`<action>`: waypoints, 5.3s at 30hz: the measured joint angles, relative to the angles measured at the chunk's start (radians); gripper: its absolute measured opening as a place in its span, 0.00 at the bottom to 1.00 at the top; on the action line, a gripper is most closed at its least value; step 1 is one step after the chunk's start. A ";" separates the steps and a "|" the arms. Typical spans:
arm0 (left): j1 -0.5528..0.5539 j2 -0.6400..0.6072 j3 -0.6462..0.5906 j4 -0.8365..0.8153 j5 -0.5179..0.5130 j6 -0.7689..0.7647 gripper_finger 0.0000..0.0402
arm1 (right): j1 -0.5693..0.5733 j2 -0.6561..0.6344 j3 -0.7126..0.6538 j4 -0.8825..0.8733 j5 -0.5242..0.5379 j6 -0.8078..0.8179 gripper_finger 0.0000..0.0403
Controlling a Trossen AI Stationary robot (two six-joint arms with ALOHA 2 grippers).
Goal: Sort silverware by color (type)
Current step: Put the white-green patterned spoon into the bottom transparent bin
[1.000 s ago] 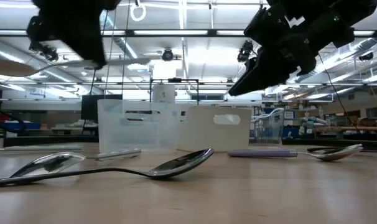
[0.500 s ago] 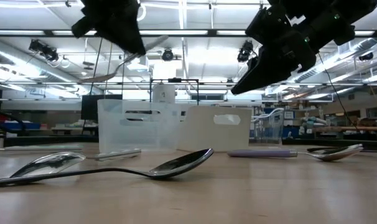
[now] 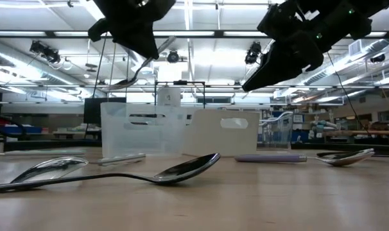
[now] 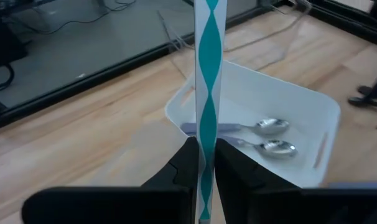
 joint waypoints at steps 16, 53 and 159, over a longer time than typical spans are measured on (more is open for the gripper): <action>0.145 0.016 -0.181 0.191 0.175 -0.049 0.12 | -0.002 0.007 -0.114 0.159 -0.084 -0.007 0.32; 0.107 -0.052 -0.232 0.231 0.334 0.083 0.45 | -0.038 0.007 -0.116 0.112 -0.168 -0.053 0.32; -0.159 0.242 0.012 -0.029 0.760 -0.159 0.04 | -0.080 0.008 -0.116 0.220 -0.030 -0.062 0.32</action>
